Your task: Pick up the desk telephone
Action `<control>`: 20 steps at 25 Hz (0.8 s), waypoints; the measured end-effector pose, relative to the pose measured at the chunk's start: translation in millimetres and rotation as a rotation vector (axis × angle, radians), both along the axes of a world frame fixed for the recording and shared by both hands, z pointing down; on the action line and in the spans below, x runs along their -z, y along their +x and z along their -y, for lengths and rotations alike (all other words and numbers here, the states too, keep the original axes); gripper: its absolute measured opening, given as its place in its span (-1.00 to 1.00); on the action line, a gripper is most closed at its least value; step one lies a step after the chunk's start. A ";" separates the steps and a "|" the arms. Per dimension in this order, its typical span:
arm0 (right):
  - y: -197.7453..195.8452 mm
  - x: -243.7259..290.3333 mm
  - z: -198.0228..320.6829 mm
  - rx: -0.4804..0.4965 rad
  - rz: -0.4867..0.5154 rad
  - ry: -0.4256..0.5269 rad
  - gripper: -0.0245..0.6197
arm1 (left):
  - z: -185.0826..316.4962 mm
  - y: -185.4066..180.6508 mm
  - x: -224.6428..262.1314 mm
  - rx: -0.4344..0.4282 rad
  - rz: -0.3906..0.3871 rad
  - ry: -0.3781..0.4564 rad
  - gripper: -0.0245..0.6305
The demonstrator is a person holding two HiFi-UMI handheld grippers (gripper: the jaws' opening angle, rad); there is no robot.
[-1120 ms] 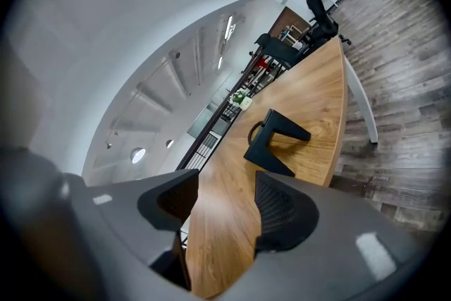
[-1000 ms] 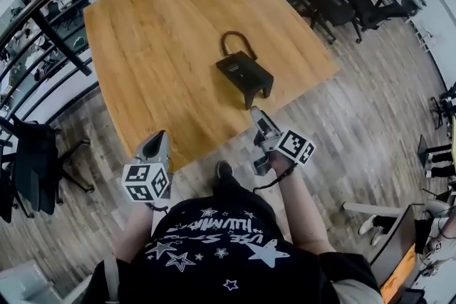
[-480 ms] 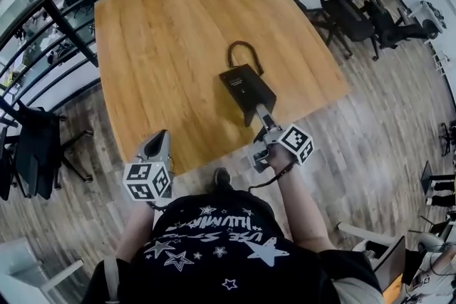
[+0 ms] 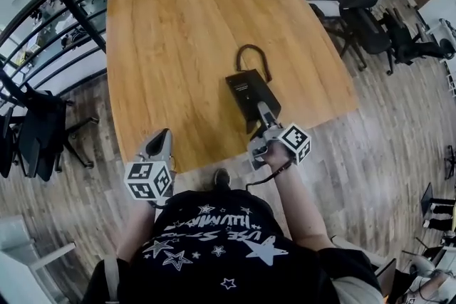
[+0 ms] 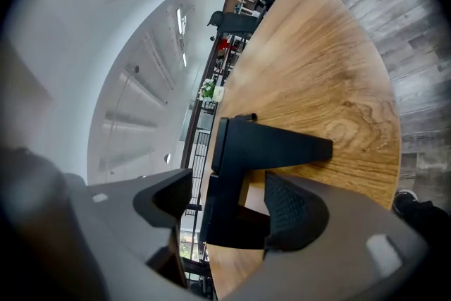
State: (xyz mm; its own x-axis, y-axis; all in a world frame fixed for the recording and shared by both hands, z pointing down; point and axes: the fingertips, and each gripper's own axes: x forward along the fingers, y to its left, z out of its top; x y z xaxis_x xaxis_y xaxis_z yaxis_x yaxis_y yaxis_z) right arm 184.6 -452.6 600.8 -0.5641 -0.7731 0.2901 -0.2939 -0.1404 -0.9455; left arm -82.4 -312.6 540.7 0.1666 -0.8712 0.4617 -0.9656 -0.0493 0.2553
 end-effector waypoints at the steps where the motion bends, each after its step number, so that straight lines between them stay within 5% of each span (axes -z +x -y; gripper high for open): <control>1: -1.9 -1.5 2.2 0.009 -0.002 -0.001 0.04 | -1.0 0.0 -0.3 0.010 0.001 -0.001 -0.92; 10: -11.6 -9.1 17.2 0.048 -0.031 -0.021 0.04 | -7.8 -0.9 -3.9 0.071 0.006 -0.014 -0.92; 16: -9.6 -17.4 16.4 0.056 -0.056 -0.054 -0.20 | -11.7 5.7 -6.7 0.081 0.005 -0.025 -0.92; 20: -9.9 -17.7 16.8 0.054 -0.053 -0.053 -0.19 | -11.7 9.9 -8.1 0.081 0.007 -0.027 -0.92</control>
State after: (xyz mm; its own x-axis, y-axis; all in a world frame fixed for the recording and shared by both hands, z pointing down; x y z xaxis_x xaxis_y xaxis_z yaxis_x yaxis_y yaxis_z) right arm 174.7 -469.4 618.4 -0.5870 -0.7249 0.3604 -0.3518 -0.1725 -0.9200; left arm -72.5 -300.9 548.8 0.0928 -0.8689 0.4861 -0.9678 0.0359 0.2490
